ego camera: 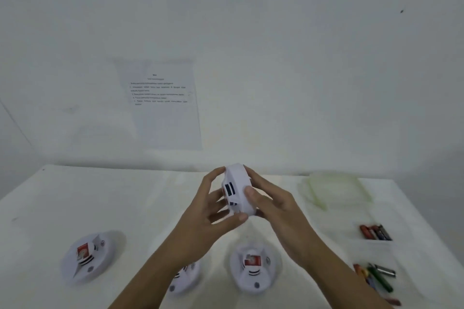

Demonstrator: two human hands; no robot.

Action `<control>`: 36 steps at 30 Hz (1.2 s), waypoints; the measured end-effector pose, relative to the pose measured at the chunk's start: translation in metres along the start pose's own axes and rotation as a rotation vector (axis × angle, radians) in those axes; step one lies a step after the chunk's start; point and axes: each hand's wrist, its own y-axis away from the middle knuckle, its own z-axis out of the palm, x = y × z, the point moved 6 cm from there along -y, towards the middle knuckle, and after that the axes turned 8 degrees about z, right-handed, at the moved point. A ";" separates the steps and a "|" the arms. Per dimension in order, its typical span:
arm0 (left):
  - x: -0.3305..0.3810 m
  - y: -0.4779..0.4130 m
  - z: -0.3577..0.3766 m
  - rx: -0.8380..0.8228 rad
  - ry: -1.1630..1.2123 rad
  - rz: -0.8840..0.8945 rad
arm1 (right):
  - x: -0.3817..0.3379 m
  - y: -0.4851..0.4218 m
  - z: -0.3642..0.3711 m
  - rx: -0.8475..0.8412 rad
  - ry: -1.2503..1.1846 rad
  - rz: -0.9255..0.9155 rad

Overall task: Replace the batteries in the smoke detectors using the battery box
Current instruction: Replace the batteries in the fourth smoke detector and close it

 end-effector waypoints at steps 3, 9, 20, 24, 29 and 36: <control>0.003 0.003 0.028 -0.023 -0.081 0.009 | -0.001 0.019 -0.021 -0.001 0.008 -0.003; 0.014 0.012 0.063 0.038 -0.335 0.074 | 0.005 0.043 -0.066 0.162 0.200 -0.066; -0.001 0.018 0.112 -0.028 -0.093 0.000 | 0.009 0.064 -0.113 0.312 0.435 -0.212; 0.003 0.015 0.116 -0.002 -0.173 0.057 | 0.004 0.071 -0.110 0.314 0.424 -0.264; 0.004 0.014 0.116 0.049 -0.218 0.148 | 0.001 0.072 -0.104 0.188 0.486 -0.255; -0.006 0.015 0.112 0.120 -0.218 0.164 | 0.005 0.064 -0.105 0.178 0.412 -0.158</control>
